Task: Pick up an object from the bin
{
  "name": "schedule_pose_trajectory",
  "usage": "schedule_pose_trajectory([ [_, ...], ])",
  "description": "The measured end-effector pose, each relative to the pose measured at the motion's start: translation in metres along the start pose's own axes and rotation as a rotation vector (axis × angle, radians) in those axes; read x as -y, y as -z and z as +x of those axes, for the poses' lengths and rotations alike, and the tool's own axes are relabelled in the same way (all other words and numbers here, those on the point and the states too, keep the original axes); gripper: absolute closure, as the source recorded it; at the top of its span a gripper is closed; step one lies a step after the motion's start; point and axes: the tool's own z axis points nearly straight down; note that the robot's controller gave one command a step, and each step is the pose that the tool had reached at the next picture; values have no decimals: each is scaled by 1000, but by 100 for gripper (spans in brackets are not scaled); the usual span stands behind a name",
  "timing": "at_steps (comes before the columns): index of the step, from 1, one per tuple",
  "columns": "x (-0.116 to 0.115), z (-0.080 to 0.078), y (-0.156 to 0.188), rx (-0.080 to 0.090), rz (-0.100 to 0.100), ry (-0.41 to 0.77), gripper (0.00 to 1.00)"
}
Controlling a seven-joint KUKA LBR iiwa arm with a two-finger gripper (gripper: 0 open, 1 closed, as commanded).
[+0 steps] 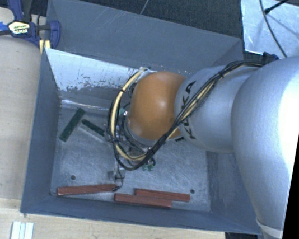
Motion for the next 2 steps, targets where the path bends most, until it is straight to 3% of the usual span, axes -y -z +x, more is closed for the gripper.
schedule_pose_trajectory([
  [1, 17, 27, 25, -7, -2, 127, 0],
  [2, 41, 42, 47, 5, 3, 233, 0],
])
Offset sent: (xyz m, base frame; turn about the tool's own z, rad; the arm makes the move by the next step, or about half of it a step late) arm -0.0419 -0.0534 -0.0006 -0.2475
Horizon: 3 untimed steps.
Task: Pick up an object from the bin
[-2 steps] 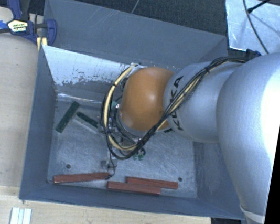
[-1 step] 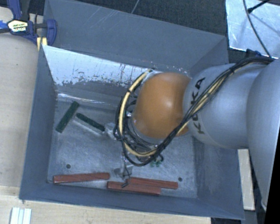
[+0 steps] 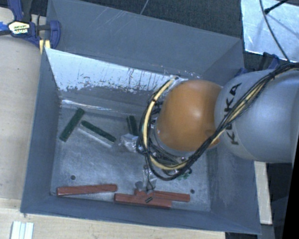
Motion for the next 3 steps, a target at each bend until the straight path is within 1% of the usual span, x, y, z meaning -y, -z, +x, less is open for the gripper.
schedule_pose_trajectory([
  [1, -33, -12, -34, -8, -5, 106, 0],
  [2, -69, -23, -23, -4, -3, 104, 0],
  [3, -108, -28, 0, -4, -4, 259, 0],
])
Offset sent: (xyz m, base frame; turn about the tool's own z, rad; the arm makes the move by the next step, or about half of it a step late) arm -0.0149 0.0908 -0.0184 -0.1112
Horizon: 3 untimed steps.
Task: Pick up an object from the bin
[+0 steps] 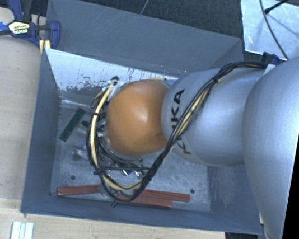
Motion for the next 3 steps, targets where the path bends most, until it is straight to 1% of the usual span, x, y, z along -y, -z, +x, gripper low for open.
schedule_pose_trajectory([
  [1, 15, 21, -19, 3, -1, -36, 0],
  [2, -7, 2, -45, 2, 2, 317, 100],
  [3, -7, 2, -45, 2, 2, 316, 100],
])
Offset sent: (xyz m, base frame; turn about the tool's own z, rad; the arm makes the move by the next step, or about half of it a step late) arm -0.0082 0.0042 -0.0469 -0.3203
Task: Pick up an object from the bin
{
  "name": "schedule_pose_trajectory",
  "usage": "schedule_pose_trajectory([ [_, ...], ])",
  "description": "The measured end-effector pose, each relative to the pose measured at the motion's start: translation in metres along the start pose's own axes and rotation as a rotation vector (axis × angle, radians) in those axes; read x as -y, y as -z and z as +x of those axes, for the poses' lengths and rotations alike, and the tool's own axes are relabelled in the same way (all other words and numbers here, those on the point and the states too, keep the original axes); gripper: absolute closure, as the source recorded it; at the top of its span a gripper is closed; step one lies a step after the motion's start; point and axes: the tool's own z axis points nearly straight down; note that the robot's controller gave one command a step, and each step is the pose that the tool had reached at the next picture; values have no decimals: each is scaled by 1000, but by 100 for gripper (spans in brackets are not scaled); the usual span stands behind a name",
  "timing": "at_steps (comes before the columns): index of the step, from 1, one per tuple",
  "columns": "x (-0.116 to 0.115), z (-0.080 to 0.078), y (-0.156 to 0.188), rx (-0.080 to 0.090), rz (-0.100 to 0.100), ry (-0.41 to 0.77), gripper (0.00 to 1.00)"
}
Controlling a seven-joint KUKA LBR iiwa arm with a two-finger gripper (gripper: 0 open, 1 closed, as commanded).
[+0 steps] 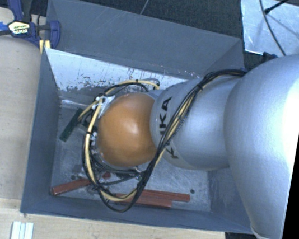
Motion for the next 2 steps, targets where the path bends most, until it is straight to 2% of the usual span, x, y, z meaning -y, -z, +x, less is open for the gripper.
schedule_pose_trajectory([
  [1, 4, -15, 75, -4, -6, 64, 100],
  [2, 29, 0, 149, 3, 2, 38, 100],
])
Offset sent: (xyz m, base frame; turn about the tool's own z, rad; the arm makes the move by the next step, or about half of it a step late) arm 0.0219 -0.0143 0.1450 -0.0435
